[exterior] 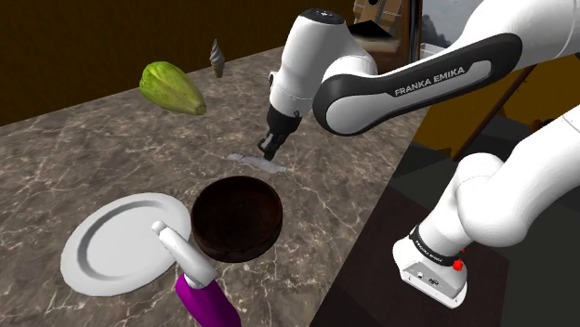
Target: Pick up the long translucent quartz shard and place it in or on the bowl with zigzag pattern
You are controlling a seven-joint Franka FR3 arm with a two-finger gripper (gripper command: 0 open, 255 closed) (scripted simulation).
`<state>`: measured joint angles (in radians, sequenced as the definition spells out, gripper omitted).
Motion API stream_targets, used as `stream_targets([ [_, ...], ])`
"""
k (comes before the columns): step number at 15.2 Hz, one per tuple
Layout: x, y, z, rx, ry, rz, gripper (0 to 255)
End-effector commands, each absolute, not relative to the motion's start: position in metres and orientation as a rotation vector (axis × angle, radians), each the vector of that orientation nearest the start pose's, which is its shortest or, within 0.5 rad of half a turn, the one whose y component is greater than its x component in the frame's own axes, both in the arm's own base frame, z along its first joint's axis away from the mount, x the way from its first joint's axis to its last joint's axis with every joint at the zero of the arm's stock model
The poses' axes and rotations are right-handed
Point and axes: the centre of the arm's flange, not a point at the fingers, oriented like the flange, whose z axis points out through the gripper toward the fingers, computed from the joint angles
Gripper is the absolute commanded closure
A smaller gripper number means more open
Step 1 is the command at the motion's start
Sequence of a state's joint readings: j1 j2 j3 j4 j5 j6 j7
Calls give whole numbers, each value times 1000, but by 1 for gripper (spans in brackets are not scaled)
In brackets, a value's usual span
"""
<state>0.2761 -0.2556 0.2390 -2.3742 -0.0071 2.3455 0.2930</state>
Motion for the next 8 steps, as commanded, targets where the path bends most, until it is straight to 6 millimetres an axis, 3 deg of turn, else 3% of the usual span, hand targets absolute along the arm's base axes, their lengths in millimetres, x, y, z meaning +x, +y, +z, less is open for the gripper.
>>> stream_targets([
  [1,417,240,442,-3076,-349,-354,255],
  [5,417,240,442,-3076,-349,-354,255],
  [6,417,240,442,-3076,-349,-354,0],
  [8,473,263,460,-3141,-223,49,0],
])
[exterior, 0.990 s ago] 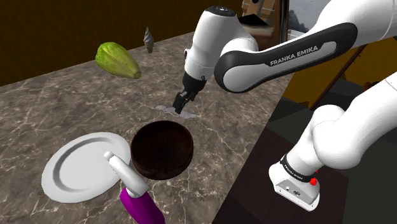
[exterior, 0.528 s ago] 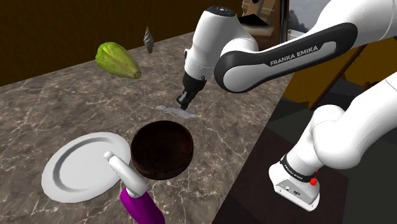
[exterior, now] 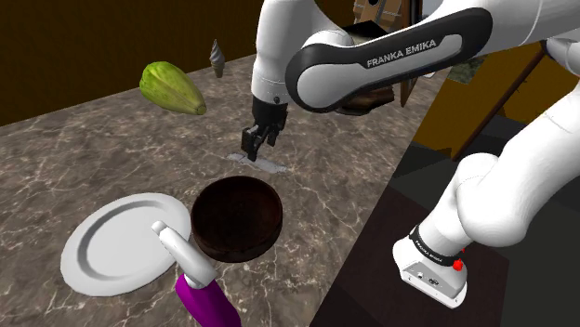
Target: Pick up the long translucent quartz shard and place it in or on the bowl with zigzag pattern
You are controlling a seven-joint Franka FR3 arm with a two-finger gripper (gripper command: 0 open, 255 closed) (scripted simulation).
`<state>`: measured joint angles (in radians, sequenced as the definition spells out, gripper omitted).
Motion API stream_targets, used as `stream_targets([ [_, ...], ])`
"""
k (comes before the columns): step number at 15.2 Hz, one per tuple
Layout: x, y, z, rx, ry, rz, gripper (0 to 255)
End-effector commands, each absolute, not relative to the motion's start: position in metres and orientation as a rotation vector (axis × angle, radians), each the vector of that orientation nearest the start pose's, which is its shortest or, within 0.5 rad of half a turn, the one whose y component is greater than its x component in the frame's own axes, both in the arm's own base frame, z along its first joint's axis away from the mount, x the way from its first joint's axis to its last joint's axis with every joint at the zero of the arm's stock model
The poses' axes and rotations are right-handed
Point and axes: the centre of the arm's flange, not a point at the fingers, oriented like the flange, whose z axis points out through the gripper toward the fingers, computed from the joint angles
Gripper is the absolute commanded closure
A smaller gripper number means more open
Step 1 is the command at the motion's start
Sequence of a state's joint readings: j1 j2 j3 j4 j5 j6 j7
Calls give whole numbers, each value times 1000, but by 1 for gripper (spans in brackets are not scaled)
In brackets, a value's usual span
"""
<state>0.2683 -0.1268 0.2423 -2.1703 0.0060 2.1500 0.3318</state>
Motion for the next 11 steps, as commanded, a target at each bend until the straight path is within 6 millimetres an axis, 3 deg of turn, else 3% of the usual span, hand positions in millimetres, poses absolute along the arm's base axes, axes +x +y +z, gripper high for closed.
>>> stream_targets([
  [1,473,263,455,-3141,-223,49,0],
  [7,472,262,423,-3141,-223,49,0],
  [11,472,262,420,-3141,-223,49,0],
])
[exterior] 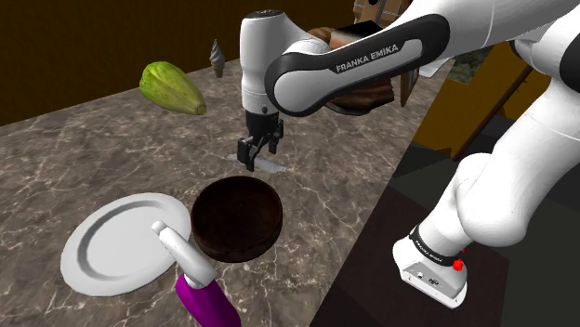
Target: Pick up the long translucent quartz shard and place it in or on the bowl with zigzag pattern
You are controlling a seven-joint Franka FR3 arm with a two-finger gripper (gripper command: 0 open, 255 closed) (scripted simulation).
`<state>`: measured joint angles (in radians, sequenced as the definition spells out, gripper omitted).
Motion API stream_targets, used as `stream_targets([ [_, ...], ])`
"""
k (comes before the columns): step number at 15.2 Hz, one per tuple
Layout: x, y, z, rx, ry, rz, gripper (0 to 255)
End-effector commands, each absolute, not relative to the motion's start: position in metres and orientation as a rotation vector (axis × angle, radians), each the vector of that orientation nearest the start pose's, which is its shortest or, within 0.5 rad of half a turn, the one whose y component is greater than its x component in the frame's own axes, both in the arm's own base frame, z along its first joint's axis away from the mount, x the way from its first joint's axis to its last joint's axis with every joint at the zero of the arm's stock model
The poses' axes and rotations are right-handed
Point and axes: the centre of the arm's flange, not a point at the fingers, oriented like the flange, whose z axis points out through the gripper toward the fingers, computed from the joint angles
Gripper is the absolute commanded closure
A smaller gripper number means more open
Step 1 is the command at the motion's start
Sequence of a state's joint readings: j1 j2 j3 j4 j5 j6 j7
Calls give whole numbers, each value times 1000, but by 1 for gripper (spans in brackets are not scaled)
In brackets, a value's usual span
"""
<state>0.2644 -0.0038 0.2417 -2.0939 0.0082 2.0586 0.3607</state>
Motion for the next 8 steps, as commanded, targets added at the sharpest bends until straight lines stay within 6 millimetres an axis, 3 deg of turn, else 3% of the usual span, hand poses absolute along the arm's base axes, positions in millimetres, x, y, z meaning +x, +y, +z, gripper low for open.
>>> stream_targets([
  [1,472,262,420,-3141,-223,49,0],
  [5,472,262,420,-3141,-223,49,0],
  [6,472,262,420,-3141,-223,49,255],
  [8,472,262,420,-3141,-223,49,255],
])
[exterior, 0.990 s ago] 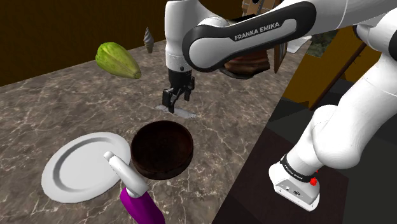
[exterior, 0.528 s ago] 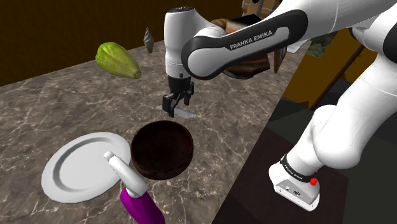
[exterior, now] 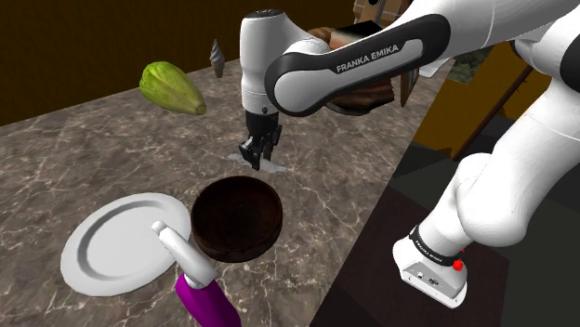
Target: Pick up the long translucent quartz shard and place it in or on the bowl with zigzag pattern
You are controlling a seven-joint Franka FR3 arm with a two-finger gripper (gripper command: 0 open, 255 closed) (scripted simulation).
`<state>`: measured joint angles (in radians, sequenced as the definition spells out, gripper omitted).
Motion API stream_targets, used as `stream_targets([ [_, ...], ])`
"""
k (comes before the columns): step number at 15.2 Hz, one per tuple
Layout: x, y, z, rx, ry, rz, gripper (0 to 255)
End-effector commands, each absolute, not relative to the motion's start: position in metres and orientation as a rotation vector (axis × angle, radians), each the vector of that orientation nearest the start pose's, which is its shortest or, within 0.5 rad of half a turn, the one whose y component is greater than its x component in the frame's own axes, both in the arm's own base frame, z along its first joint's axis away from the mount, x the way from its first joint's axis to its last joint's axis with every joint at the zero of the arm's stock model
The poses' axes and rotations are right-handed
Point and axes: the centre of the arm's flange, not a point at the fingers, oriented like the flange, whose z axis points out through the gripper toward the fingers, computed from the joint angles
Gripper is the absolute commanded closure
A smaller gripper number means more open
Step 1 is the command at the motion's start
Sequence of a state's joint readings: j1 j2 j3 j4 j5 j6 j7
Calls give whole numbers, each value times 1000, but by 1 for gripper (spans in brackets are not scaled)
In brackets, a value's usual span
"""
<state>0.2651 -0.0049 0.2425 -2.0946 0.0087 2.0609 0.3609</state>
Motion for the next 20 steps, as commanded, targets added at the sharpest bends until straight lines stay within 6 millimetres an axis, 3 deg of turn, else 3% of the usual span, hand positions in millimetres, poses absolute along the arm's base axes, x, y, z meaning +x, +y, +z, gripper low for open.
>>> stream_targets([
  [1,472,262,420,-3141,-223,49,255],
  [7,472,262,420,-3141,-223,49,255],
  [20,472,262,489,-3141,-223,49,255],
])
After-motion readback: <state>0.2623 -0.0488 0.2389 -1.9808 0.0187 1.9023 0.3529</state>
